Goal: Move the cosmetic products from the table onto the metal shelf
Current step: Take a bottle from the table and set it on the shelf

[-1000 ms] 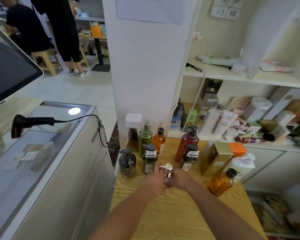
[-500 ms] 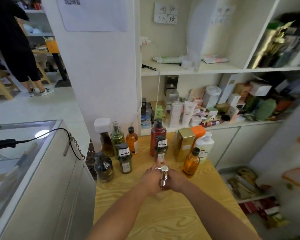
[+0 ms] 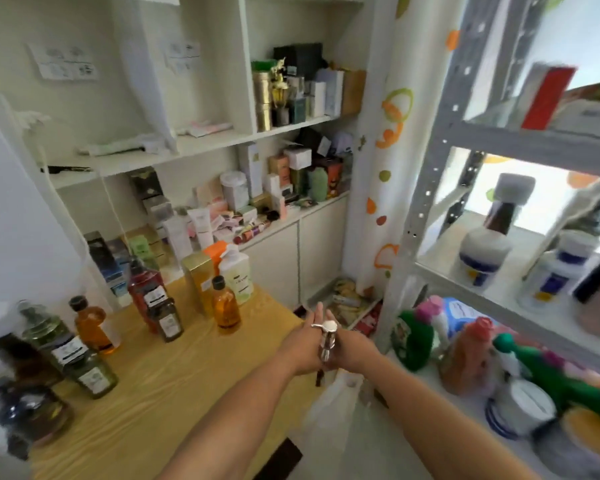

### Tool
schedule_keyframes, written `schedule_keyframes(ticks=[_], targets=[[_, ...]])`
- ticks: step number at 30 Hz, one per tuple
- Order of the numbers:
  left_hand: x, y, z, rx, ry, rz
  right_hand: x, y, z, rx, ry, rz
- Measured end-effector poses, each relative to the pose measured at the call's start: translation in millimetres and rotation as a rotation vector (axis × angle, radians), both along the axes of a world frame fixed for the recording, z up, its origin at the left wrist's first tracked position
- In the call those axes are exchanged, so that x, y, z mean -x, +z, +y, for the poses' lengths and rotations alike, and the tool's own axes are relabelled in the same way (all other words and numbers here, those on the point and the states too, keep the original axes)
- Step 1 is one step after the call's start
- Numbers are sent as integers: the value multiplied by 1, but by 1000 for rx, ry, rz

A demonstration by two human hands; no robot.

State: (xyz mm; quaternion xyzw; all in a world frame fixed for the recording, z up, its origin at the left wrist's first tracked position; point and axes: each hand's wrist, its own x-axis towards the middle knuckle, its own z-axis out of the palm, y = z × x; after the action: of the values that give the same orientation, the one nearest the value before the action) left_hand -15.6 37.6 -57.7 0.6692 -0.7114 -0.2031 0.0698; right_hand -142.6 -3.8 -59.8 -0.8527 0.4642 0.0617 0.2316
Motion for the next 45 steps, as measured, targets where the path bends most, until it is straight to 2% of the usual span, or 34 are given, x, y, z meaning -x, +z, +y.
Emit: schedule_keyframes(ticks=[10, 13, 20, 23, 29, 36, 42, 45], targets=[[291, 23, 10, 30, -437, 89, 294, 28, 68, -2, -487, 34], [376, 38, 29, 2, -615, 89, 378, 37, 107, 11, -719, -16], [547, 57, 78, 80, -1020, 100, 521, 61, 197, 46, -1051, 26], [609, 59, 92, 105, -1090, 151, 580, 62, 217, 77, -1223, -11], [725, 66, 93, 66, -1229, 204, 681, 73, 228, 75, -1240, 107], [847, 91, 63, 188, -1254, 217, 791, 102, 201, 179, -1335, 64], [905, 101, 35, 273, -1210, 135, 852, 117, 170, 176, -1274, 55], [919, 103, 26, 280, -1177, 153, 873, 116, 155, 172, -1225, 10]])
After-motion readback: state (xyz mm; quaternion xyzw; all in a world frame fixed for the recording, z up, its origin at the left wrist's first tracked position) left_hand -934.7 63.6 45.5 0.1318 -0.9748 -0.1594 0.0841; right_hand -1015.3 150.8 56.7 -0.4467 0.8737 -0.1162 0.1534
